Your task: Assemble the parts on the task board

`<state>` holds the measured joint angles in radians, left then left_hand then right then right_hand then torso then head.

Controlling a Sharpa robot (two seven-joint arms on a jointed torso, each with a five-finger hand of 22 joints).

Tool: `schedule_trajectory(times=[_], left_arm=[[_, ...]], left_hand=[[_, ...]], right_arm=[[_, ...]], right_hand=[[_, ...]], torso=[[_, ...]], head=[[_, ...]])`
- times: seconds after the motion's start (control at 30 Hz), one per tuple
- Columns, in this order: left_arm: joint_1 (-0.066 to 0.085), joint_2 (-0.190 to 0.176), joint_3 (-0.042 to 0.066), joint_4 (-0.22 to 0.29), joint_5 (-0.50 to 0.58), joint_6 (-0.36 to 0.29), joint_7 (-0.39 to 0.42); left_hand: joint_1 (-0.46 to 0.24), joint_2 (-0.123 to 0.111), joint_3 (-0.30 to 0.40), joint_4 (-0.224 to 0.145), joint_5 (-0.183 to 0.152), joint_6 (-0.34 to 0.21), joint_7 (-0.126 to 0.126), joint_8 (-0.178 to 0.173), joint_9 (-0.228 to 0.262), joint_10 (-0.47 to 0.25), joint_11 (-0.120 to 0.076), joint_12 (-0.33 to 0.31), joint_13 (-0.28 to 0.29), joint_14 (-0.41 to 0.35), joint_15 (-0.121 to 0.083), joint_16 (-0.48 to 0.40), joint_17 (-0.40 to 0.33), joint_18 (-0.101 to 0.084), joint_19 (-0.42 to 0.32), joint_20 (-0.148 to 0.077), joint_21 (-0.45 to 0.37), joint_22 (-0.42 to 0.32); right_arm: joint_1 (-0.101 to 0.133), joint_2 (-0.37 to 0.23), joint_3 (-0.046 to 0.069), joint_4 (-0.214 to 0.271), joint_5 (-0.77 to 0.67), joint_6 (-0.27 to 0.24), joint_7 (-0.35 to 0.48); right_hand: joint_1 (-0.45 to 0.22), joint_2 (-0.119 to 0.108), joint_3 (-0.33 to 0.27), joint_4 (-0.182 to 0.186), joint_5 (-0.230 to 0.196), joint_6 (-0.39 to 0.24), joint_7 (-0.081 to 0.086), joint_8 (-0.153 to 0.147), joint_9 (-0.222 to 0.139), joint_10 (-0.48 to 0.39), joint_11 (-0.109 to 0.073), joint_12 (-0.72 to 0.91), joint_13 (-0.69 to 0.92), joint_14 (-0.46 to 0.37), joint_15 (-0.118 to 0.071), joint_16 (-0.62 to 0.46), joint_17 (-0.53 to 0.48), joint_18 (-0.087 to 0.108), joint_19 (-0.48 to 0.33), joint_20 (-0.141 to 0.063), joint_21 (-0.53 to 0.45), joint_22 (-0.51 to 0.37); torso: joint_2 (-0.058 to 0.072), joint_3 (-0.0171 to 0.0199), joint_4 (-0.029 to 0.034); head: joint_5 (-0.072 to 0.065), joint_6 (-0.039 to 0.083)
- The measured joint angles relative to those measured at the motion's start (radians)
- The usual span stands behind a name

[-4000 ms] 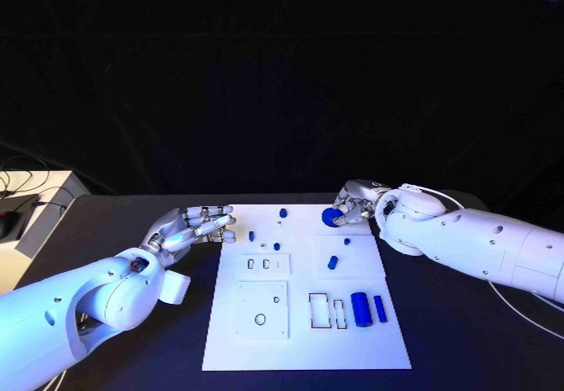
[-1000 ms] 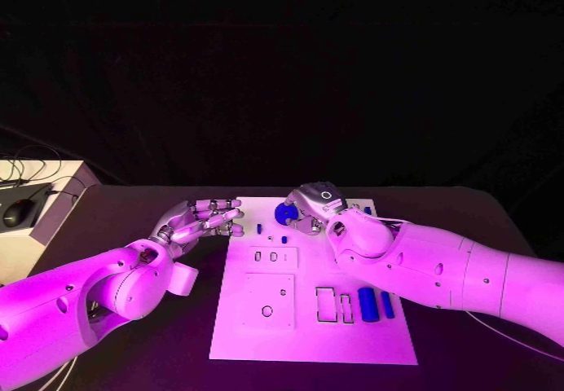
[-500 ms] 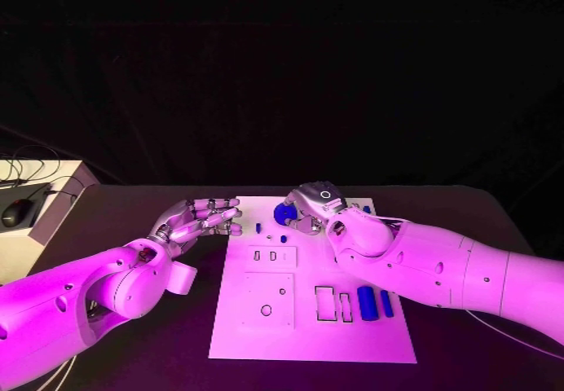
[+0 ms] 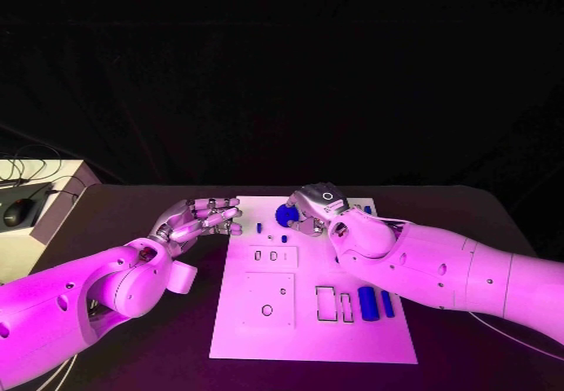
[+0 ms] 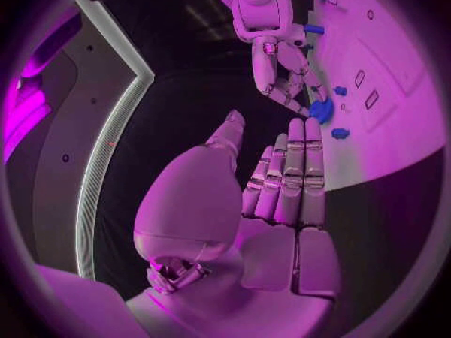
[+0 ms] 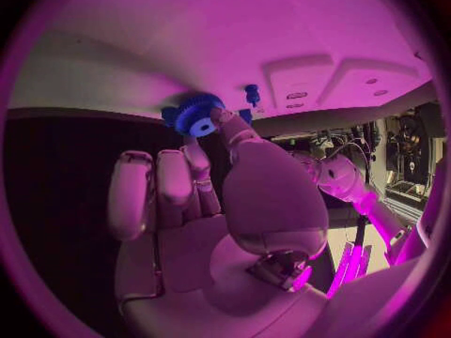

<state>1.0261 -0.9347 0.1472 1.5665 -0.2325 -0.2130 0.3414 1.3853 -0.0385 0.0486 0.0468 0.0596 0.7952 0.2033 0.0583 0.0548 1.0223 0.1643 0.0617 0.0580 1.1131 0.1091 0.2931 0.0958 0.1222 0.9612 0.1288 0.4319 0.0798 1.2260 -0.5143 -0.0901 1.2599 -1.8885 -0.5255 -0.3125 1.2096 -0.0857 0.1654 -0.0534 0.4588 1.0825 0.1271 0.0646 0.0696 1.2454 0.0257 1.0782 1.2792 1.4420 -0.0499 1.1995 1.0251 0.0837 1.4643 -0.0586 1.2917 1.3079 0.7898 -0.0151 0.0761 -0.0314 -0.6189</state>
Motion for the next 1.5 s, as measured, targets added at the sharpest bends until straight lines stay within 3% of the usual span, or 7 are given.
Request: schedule_trajectory(times=[0.17, 0.23, 0.3, 0.47, 0.6, 1.03, 1.5], left_arm=[[0.0, 0.0, 0.0, 0.0, 0.0, 0.0, 0.0], [0.0, 0.0, 0.0, 0.0, 0.0, 0.0, 0.0], [0.0, 0.0, 0.0, 0.0, 0.0, 0.0, 0.0], [0.0, 0.0, 0.0, 0.0, 0.0, 0.0, 0.0], [0.0, 0.0, 0.0, -0.001, 0.0, 0.0, -0.001], [0.0, 0.0, 0.0, -0.001, 0.0, 0.0, -0.002], [0.0, 0.001, 0.0, -0.004, 0.0, 0.0, -0.002]], left_hand=[[0.0, 0.0, 0.0, 0.0, 0.0, 0.0, 0.0, 0.0, 0.0, 0.0, 0.0, 0.0, 0.0, 0.0, 0.0, 0.0, 0.0, 0.0, 0.0, 0.0, 0.0, 0.0], [0.0, 0.0, 0.0, 0.0, 0.0, 0.0, 0.0, 0.0, 0.0, 0.0, 0.0, 0.0, 0.0, 0.0, 0.0, 0.0, 0.0, 0.0, 0.0, 0.0, 0.0, 0.0], [0.0, 0.0, 0.0, 0.0, 0.0, 0.0, 0.0, 0.0, 0.0, 0.0, 0.0, 0.0, 0.0, 0.0, 0.0, 0.0, 0.0, 0.0, 0.0, 0.0, 0.0, 0.0], [0.0, 0.0, 0.0, 0.0, 0.0, 0.0, 0.0, 0.0, 0.0, 0.0, 0.0, 0.0, 0.0, 0.0, 0.0, 0.0, 0.0, 0.0, 0.0, 0.0, 0.0, 0.0], [0.0, 0.0, 0.0, 0.0, 0.0, 0.0, 0.0, 0.0, 0.0, -0.004, 0.004, 0.0, 0.0, 0.0, 0.0, 0.0, 0.0, 0.0, 0.0, 0.0, 0.0, 0.0], [0.0, 0.0, 0.0, 0.0, 0.0, 0.0, 0.0, 0.0, 0.0, -0.004, 0.004, 0.0, 0.0, 0.0, 0.0, 0.0, 0.0, 0.0, 0.0, 0.0, 0.0, 0.0], [0.0, 0.0, 0.0, 0.0, 0.0, 0.0, 0.0, 0.0, 0.0, -0.007, 0.0, 0.0, 0.0, 0.0, 0.0, 0.0, 0.0, 0.0, 0.0, 0.0, 0.0, 0.0]], right_arm=[[0.0, 0.002, 0.0, -0.005, 0.0, 0.0, 0.0], [-0.001, 0.003, -0.001, -0.007, 0.0, 0.0, 0.0], [-0.001, 0.005, -0.001, -0.01, 0.001, 0.0, 0.0], [-0.001, 0.007, -0.001, -0.017, 0.01, 0.003, 0.003], [-0.001, 0.007, -0.001, -0.019, 0.025, 0.006, 0.008], [-0.001, 0.005, -0.001, -0.019, 0.065, 0.02, 0.031], [0.006, 0.006, 0.003, -0.026, 0.124, 0.046, 0.048]], right_hand=[[0.0, 0.0, -0.007, 0.007, -0.007, -0.015, 0.009, 0.0, 0.0, -0.001, 0.003, -0.014, -0.007, 0.0, 0.0, 0.0, 0.0, 0.0, 0.0, 0.0, 0.007, 0.0], [0.003, -0.006, -0.02, 0.02, -0.076, -0.057, 0.011, 0.005, 0.0, -0.008, 0.01, -0.025, -0.014, 0.0, 0.0, 0.0, 0.001, 0.0, 0.0, 0.0, 0.007, 0.0], [-0.004, -0.033, -0.031, 0.082, -0.106, -0.094, 0.002, 0.001, -0.002, -0.011, 0.014, -0.025, -0.022, 0.001, 0.001, 0.0, 0.003, 0.0, 0.0, 0.0, 0.007, 0.0], [-0.064, -0.072, -0.01, 0.205, -0.015, -0.118, 0.008, -0.001, -0.005, -0.018, 0.017, -0.025, -0.029, -0.002, 0.009, 0.0, 0.004, 0.0, 0.004, 0.004, 0.007, 0.0], [-0.102, -0.07, 0.002, 0.255, 0.045, -0.106, 0.02, -0.001, -0.005, -0.018, 0.017, -0.025, -0.03, -0.002, 0.009, 0.0, 0.006, 0.0, 0.004, 0.004, 0.008, 0.0], [-0.134, -0.005, -0.005, 0.234, 0.113, -0.074, 0.019, -0.001, -0.005, -0.018, 0.017, -0.014, -0.023, -0.002, 0.009, 0.0, 0.011, -0.001, 0.004, 0.004, 0.019, 0.0], [-0.148, 0.008, -0.005, 0.234, 0.136, -0.072, 0.017, -0.007, -0.004, -0.018, 0.017, -0.013, -0.021, -0.002, 0.009, 0.004, 0.014, -0.001, 0.004, 0.004, 0.023, 0.0]], torso=[[0.0, -0.0007, 0.0], [0.0, -0.0007, -0.0002], [0.0, -0.0007, -0.0004], [0.0, -0.001, 0.0], [0.0, -0.001, 0.0003], [0.001, -0.0007, 0.0], [0.001, -0.0007, 0.0]], head=[[-0.001, 0.001], [-0.001, 0.001], [-0.001, 0.001], [-0.002, 0.001], [-0.003, 0.001], [-0.002, -0.001], [-0.004, -0.002]])
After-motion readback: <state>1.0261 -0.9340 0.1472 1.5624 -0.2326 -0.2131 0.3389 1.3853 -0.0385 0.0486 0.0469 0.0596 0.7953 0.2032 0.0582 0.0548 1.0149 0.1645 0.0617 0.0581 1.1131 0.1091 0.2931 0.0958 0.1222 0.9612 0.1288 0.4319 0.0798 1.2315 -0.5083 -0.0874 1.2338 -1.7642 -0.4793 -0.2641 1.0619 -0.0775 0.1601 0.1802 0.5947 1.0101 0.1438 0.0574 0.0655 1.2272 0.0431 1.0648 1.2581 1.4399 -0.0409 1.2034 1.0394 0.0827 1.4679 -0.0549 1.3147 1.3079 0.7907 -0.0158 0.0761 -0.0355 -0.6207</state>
